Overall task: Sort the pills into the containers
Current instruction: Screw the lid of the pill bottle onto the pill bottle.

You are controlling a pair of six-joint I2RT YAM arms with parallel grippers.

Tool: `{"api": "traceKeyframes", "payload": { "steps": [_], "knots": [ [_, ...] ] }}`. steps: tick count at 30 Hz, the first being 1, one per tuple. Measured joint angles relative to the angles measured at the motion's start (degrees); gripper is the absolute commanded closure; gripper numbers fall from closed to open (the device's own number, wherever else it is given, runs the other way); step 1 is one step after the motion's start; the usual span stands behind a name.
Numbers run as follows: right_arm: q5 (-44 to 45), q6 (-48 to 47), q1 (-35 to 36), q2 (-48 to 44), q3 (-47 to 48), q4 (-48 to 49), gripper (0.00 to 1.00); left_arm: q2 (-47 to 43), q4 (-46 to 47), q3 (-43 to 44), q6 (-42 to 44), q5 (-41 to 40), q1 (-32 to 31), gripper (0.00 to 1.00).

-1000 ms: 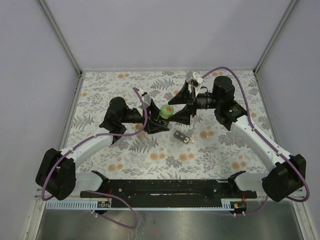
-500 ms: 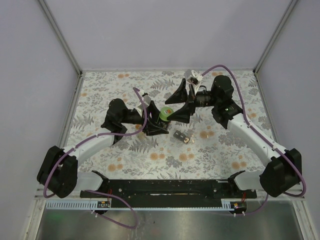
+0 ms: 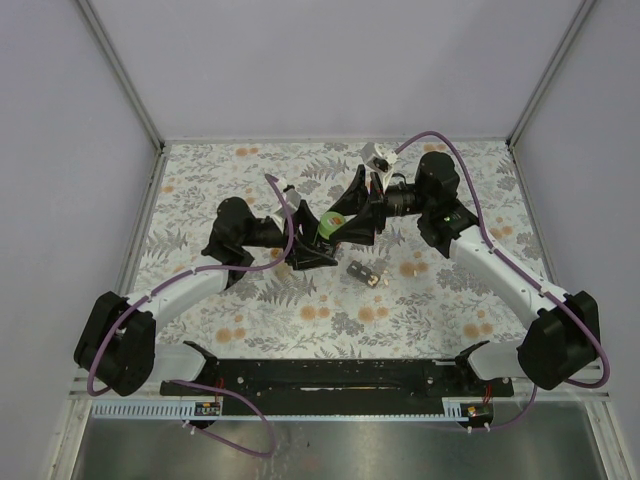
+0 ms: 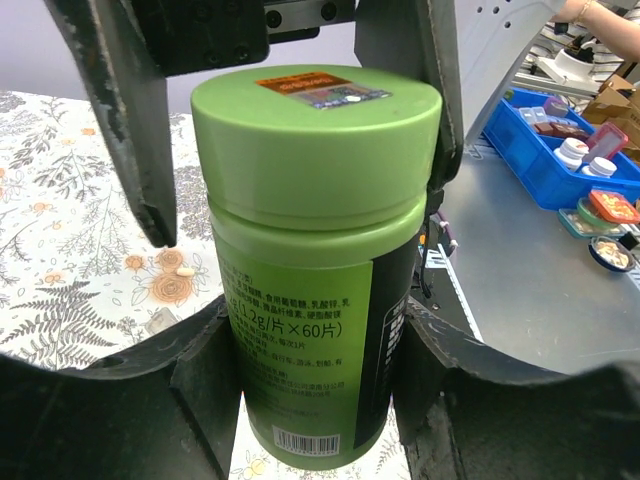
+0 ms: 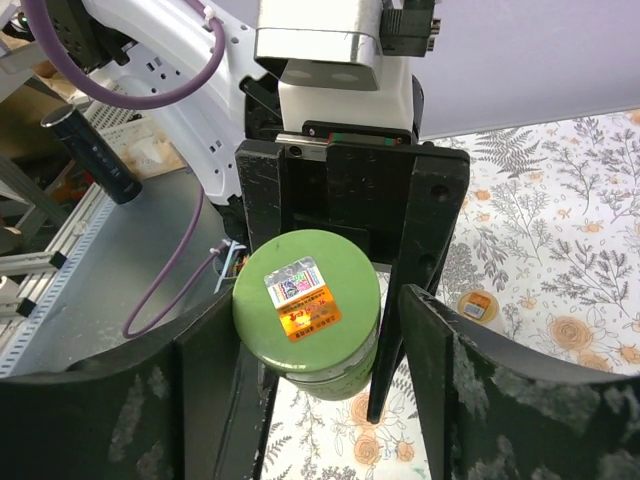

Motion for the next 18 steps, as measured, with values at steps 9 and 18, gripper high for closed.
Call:
{"api": "traceKeyframes", "payload": {
  "steps": [9, 18],
  "knots": [
    [2.4, -0.1, 0.1, 0.0, 0.0, -0.2, 0.36, -0.2, -5.3, 0.0, 5.6, -5.3, -0.5, 1.00],
    [8.9, -2.8, 0.7, 0.0, 0.0, -3.8, 0.42, -1.3, -11.7, 0.0, 11.9, -12.9, -1.0, 1.00]
  ]
}}
